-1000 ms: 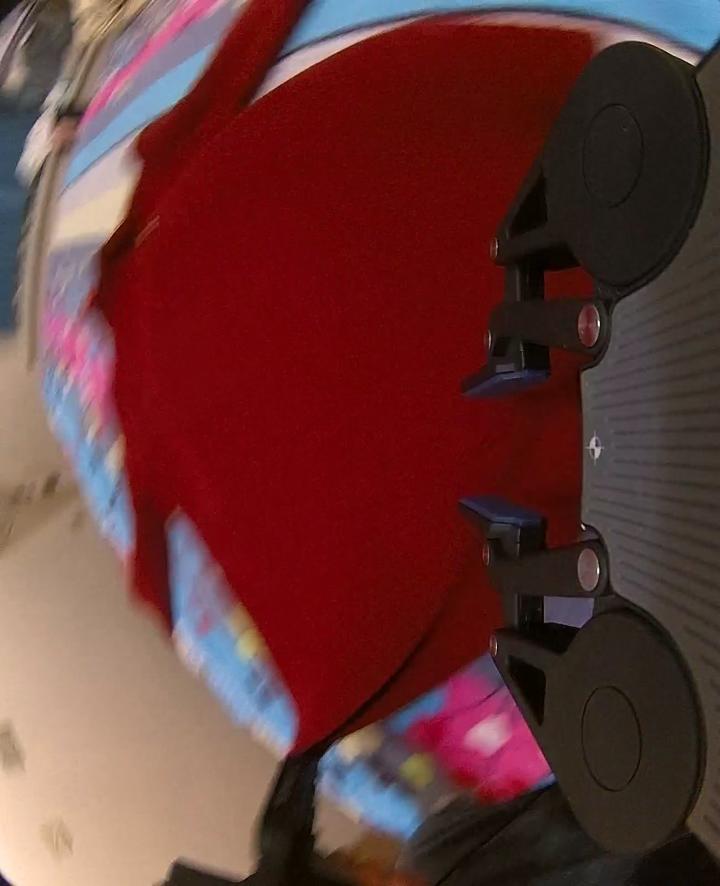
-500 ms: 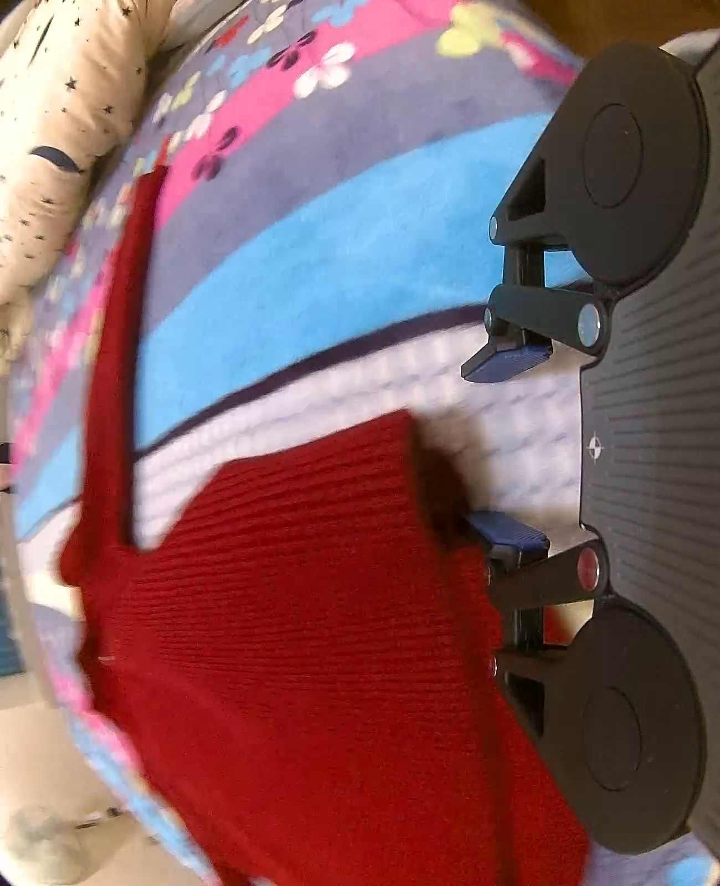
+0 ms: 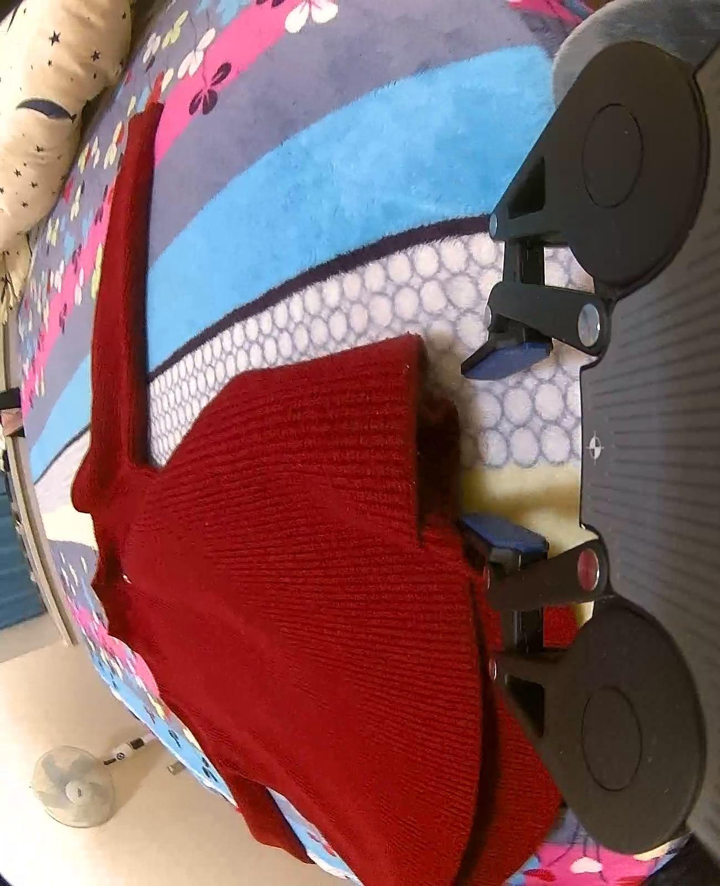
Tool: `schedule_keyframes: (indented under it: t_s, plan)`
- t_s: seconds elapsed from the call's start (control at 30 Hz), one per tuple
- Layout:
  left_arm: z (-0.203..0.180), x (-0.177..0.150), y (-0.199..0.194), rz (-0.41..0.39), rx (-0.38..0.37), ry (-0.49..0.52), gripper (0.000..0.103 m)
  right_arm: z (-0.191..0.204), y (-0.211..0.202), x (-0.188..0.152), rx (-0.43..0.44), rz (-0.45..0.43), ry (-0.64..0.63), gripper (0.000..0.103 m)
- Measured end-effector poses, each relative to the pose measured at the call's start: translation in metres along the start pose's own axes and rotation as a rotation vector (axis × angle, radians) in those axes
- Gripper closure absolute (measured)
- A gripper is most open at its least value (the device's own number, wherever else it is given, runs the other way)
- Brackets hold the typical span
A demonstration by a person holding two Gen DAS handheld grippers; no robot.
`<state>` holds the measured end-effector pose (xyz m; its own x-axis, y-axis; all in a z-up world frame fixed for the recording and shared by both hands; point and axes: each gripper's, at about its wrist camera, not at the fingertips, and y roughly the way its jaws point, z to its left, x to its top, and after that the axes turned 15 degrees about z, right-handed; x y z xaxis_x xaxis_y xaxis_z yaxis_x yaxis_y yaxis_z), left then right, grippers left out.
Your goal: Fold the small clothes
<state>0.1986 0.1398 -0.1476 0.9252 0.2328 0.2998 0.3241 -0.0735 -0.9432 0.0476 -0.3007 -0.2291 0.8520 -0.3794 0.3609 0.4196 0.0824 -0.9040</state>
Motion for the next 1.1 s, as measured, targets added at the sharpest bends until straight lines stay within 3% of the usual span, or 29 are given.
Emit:
schedule_keyframes:
  t_s: [0.1,0.17,0.2,0.33,0.43,0.57,0.9,0.93,0.97,1.1]
  plan:
    - [-0.001,0.0,0.0,0.0,0.006,0.003,0.087,-0.009,-0.003,0.003,0.002,-0.023,0.064,0.042]
    - [-0.001,0.0,0.002,0.003,0.01,0.003,0.087,-0.01,0.0,0.005,-0.056,-0.037,0.046,0.042]
    - [0.0,0.001,0.003,0.006,0.01,0.001,0.087,-0.011,0.004,0.007,-0.083,-0.027,0.033,0.042]
    - [0.002,0.001,0.004,0.009,0.007,-0.001,0.087,-0.023,0.002,0.009,-0.042,0.009,0.108,0.042]
    - [0.003,0.003,0.008,0.015,0.015,0.0,0.087,-0.02,-0.004,0.003,-0.08,0.056,0.089,0.042]
    - [0.003,0.005,0.014,0.027,0.019,-0.013,0.087,-0.019,-0.019,-0.009,-0.117,-0.044,0.13,0.042]
    - [0.002,0.003,0.016,0.022,0.023,0.004,0.089,-0.015,0.03,0.023,-0.108,-0.085,0.051,0.042]
    - [0.001,0.003,0.017,0.022,0.029,0.005,0.09,-0.014,0.032,0.025,-0.11,-0.09,0.02,0.053]
    - [0.0,0.003,0.016,0.021,0.034,0.0,0.093,-0.009,0.032,0.025,-0.097,-0.096,-0.044,0.087]
    - [-0.004,0.002,-0.005,-0.009,0.062,0.005,0.097,0.004,-0.001,0.033,-0.123,-0.09,-0.226,0.088]
